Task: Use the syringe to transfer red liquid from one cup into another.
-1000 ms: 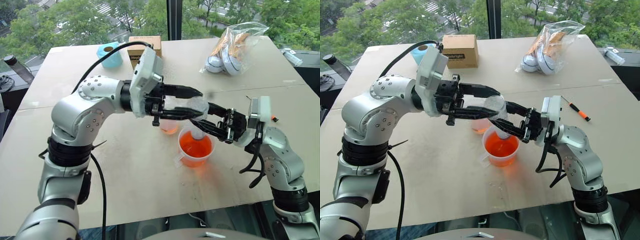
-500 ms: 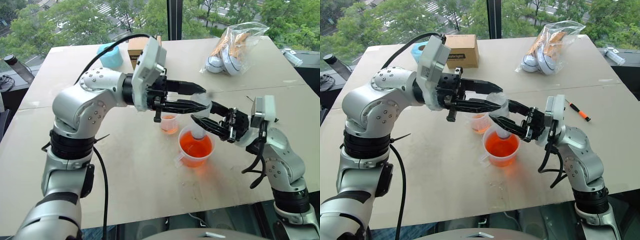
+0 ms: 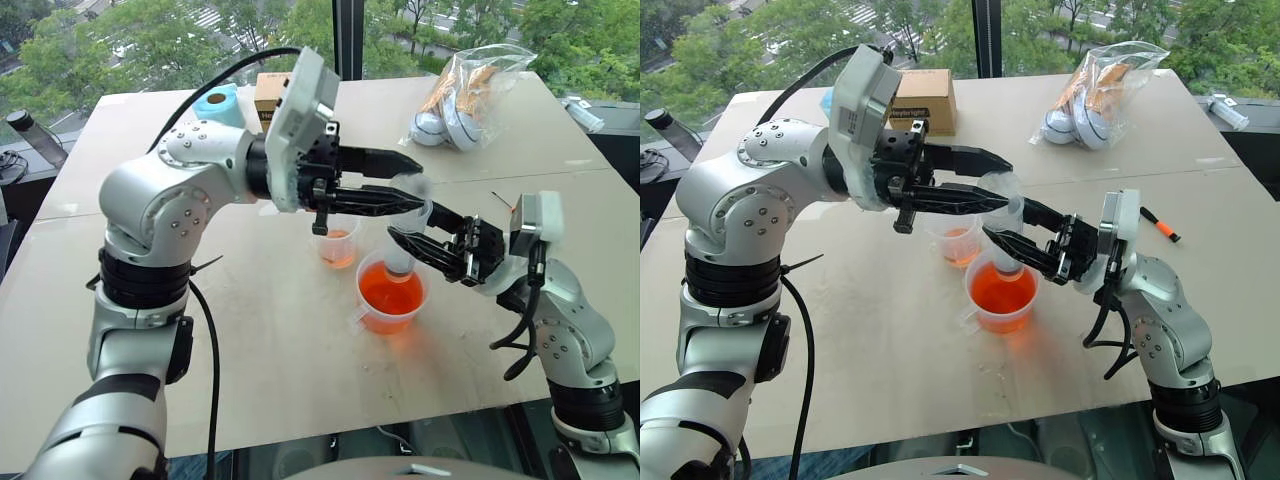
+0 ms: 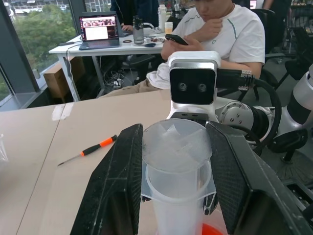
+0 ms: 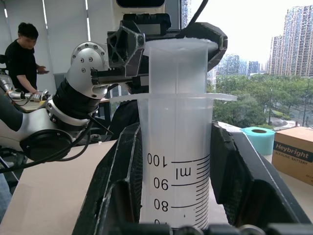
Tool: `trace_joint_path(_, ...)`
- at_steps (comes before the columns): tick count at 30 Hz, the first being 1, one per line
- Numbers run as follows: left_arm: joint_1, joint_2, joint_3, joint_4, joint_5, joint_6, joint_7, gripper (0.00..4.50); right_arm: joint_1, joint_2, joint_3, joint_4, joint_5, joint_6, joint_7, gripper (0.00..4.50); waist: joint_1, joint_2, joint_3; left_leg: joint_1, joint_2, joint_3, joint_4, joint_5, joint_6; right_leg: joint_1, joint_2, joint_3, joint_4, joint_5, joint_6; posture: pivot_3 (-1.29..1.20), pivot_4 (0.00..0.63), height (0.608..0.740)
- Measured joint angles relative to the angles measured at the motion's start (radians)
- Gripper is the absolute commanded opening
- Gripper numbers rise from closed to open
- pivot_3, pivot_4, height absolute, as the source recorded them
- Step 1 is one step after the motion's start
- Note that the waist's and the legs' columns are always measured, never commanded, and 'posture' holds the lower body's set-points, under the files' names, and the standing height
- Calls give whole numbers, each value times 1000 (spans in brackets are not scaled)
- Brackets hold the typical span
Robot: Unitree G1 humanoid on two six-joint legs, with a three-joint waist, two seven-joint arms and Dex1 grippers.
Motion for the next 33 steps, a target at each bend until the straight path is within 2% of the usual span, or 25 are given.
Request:
trace_joint_path(9, 0, -10, 20, 2, -4, -1, 8, 1385, -1, 0, 3, 0, 11, 6, -14, 1418, 0, 0, 0, 0, 0, 0, 0, 0, 0, 0, 0, 0, 0, 0, 0, 0, 150, 740)
trace_joint_path(12, -2, -21, 34, 15, -5, -17, 10, 2864, -1, -1, 4, 3, 14, 15, -21, 1418, 0, 0, 0, 0, 0, 0, 0, 0, 0, 0, 0, 0, 0, 0, 0, 0, 150, 740)
trace_joint_path(13, -3, -22, 37, 16, -5, -20, 11, 3000, 0, -2, 7, 4, 14, 18, -20, 1418, 0, 0, 0, 0, 0, 0, 0, 0, 0, 0, 0, 0, 0, 0, 0, 0, 150, 740)
trace_joint_path(15, -33, -23, 76, 24, 5, -56, 31, 4111, 11, 3, 24, 11, 16, 42, -24, 1418, 0, 0, 0, 0, 0, 0, 0, 0, 0, 0, 0, 0, 0, 0, 0, 0, 150, 740)
trace_joint_path(16, -37, -23, 80, 24, 8, -62, 38, 4442, 11, 3, 23, 11, 19, 44, -27, 1418, 0, 0, 0, 0, 0, 0, 0, 0, 0, 0, 0, 0, 0, 0, 0, 0, 150, 740)
trace_joint_path(22, -37, -24, 102, 28, -16, -57, 44, 4442, 5, 3, 8, 11, 49, 69, -40, 1418, 0, 0, 0, 0, 0, 0, 1, 0, 0, 1, 0, 0, 0, 0, 0, 0, 150, 740)
trace_joint_path(28, -73, -14, 156, 76, -36, -51, 86, 4442, -46, -1, -42, 3, 169, 136, -89, 1418, 0, 0, 0, 0, 0, 0, 1, 0, 0, 1, 0, 0, 0, 0, 0, 0, 150, 740)
trace_joint_path(33, -73, 36, 154, 110, 55, -108, 92, 4442, -110, -17, -95, 3, 294, 216, -152, 1418, -1, 0, 0, 0, 0, 0, 1, 0, 0, 0, 0, 0, 0, 0, 0, 0, 150, 740)
